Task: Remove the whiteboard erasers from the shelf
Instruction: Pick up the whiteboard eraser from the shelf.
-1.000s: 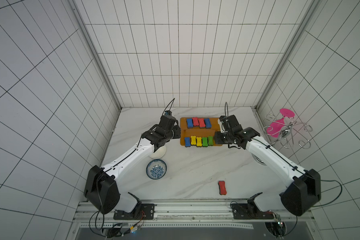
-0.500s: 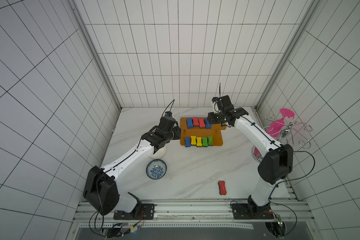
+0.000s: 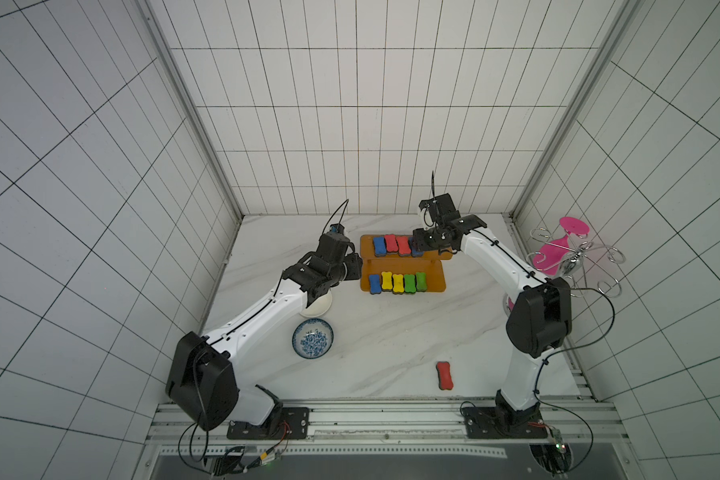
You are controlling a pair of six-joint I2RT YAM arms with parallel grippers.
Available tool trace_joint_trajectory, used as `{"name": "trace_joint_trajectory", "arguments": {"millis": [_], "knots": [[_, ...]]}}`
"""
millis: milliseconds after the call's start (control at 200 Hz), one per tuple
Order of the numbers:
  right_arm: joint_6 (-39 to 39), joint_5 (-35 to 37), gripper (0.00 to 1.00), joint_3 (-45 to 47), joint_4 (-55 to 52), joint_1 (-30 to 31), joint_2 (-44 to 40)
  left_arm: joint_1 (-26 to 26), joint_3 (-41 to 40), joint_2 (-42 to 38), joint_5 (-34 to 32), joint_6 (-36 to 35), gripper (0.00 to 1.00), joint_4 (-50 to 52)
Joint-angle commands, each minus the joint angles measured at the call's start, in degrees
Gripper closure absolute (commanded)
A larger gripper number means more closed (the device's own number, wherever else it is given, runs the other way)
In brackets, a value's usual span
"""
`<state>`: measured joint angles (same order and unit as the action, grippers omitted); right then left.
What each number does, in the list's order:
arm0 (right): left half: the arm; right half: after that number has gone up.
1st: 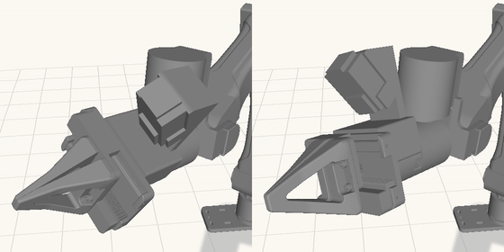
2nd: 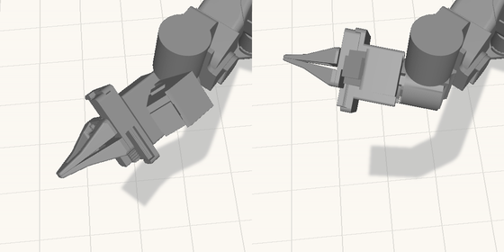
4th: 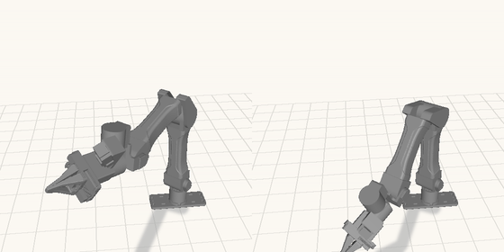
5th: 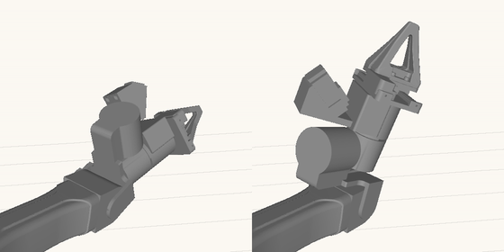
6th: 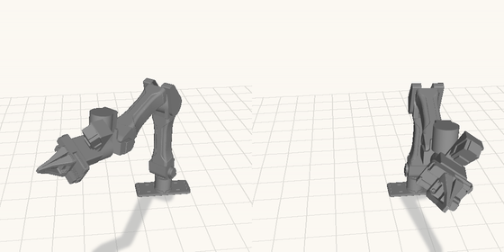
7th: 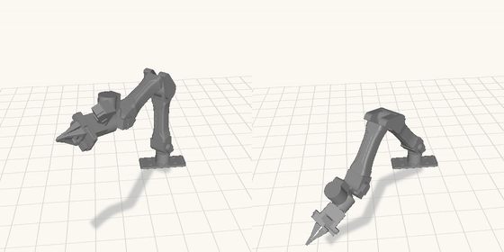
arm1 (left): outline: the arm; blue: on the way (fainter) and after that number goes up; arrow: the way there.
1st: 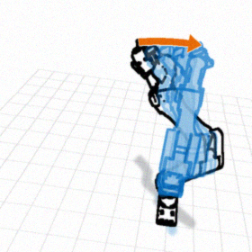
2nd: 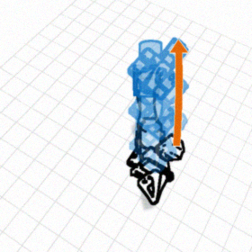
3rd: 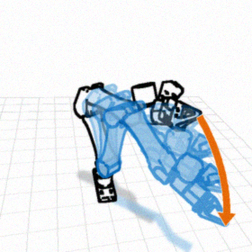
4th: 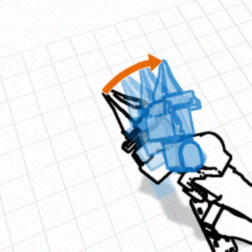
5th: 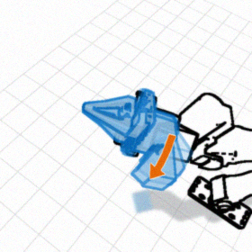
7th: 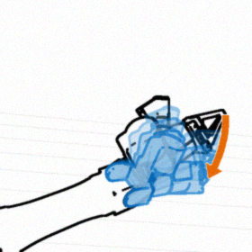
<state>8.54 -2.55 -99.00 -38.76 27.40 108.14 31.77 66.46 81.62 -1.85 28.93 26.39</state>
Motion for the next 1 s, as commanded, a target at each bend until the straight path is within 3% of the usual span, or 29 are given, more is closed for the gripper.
{"name": "trace_joint_trajectory", "arguments": {"millis": [0, 225, 495, 765, 994], "knots": [[-0.5, 1.4, 0.51, 0.7, -0.8, -1.4, -1.2, -0.3, -0.4, -0.1, 0.5, 0.0, 0.56, -0.8], [0.1, 2.7, 0.51, 2.2, -0.8, -2.6, -4.6, -0.3, -0.5, -0.3, 0.7, 0.3, 0.56, -0.8], [8.7, 3.0, 0.51, 4.6, 5.1, -0.9, -7.9, -0.4, -0.5, -0.5, 0.6, 0.8, 0.56, -0.7], [6.2, 6.5, 0.40, -3.3, -4.9, 0.5, -1.2, -0.4, -0.7, -1.3, 0.1, 0.8, 0.56, -0.4], [6.0, 7.6, 0.41, -4.9, -5.9, 1.4, 1.6, -0.2, -0.9, -1.4, 0.1, 1.0, 0.56, -0.4]]}}
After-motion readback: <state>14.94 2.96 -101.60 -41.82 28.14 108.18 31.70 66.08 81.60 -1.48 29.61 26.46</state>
